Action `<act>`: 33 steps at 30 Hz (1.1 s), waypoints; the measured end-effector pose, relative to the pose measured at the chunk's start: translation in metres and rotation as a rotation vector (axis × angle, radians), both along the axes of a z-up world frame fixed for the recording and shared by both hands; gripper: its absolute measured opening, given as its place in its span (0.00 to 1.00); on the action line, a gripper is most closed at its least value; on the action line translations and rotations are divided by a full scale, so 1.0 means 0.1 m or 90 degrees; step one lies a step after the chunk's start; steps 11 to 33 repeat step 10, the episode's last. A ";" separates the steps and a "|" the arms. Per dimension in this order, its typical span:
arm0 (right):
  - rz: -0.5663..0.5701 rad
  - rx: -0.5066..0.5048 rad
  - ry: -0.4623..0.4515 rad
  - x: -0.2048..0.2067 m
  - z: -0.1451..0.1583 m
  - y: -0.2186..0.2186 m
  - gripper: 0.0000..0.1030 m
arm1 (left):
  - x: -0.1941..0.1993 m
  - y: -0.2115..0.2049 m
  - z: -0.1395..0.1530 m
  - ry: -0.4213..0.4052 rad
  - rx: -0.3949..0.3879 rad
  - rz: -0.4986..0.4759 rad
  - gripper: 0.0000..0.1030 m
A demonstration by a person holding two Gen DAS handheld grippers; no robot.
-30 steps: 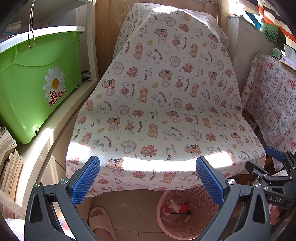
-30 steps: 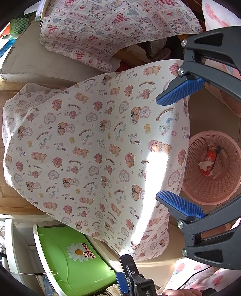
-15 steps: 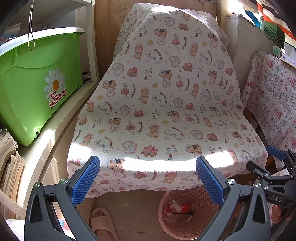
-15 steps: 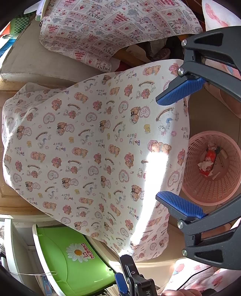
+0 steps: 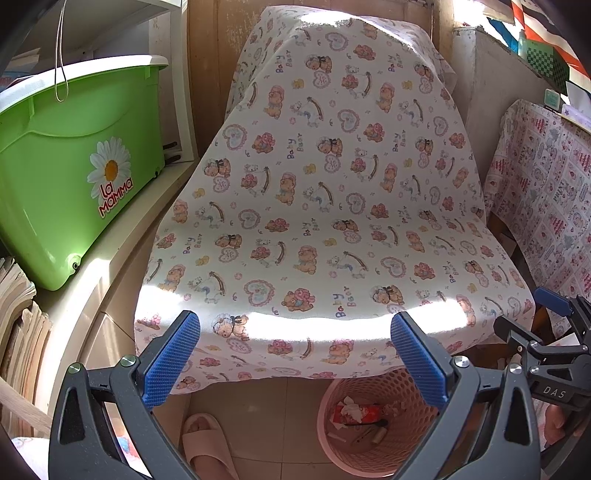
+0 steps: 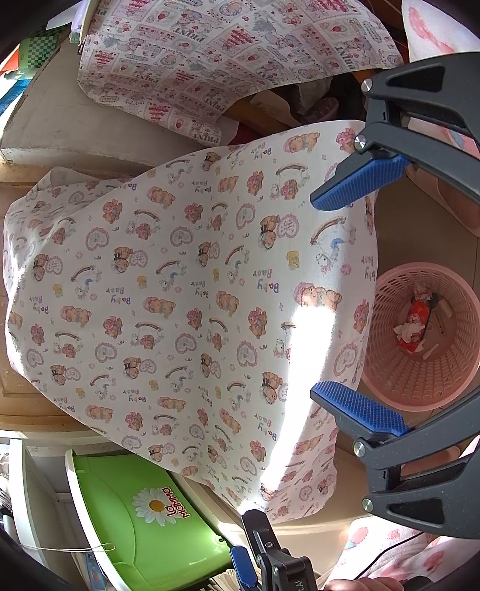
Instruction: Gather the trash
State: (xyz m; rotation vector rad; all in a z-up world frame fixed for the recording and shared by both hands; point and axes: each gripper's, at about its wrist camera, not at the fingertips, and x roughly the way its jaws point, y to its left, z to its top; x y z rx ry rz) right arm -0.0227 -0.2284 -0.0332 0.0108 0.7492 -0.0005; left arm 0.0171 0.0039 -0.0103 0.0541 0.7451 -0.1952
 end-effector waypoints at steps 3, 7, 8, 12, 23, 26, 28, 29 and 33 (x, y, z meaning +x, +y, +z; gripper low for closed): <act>-0.003 0.001 0.002 0.00 0.00 -0.02 0.92 | 0.00 -0.01 0.00 -0.001 0.001 -0.001 0.99; -0.004 0.002 0.002 0.00 0.00 -0.03 0.92 | 0.00 -0.01 0.00 0.000 0.001 -0.002 0.99; -0.004 0.002 0.002 0.01 0.00 -0.02 0.92 | 0.00 0.00 0.00 -0.001 0.001 -0.002 0.99; -0.004 0.001 0.002 0.01 0.00 -0.03 0.92 | 0.00 -0.01 0.00 0.000 0.002 -0.003 0.99; -0.004 0.001 0.002 0.01 0.00 -0.03 0.92 | 0.00 -0.01 0.00 0.000 0.002 -0.003 0.99; -0.004 0.001 0.002 0.01 0.00 -0.03 0.92 | 0.00 -0.01 0.00 0.000 0.002 -0.003 0.99; -0.004 0.001 0.002 0.01 0.00 -0.03 0.92 | 0.00 -0.01 0.00 0.000 0.002 -0.003 0.99; -0.004 0.001 0.002 0.01 0.00 -0.03 0.92 | 0.00 -0.01 0.00 0.000 0.002 -0.003 0.99; -0.004 0.001 0.002 0.01 0.00 -0.03 0.92 | 0.00 -0.01 0.00 0.000 0.002 -0.003 0.99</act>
